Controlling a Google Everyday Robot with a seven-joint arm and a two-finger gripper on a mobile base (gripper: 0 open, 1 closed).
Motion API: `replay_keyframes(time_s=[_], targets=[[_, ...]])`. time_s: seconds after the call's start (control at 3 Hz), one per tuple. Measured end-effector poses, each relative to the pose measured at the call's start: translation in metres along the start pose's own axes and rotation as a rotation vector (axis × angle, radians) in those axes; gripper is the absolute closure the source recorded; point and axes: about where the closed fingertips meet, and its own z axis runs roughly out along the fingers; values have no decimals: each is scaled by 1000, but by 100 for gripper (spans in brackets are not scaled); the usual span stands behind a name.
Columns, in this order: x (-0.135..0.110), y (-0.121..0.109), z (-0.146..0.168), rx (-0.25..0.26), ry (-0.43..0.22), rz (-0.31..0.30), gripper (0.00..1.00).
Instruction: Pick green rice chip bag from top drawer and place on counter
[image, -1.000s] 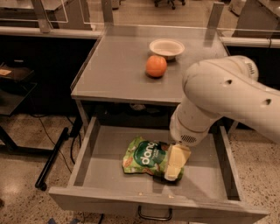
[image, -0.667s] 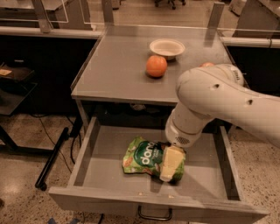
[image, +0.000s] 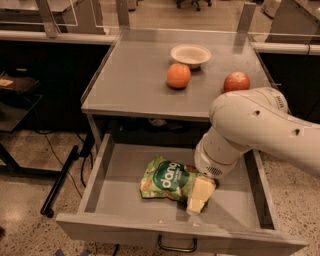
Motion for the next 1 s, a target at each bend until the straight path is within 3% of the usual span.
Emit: replay_keyframes(time_s=[1.0], targets=[[1, -26, 43, 27, 23, 16, 0]])
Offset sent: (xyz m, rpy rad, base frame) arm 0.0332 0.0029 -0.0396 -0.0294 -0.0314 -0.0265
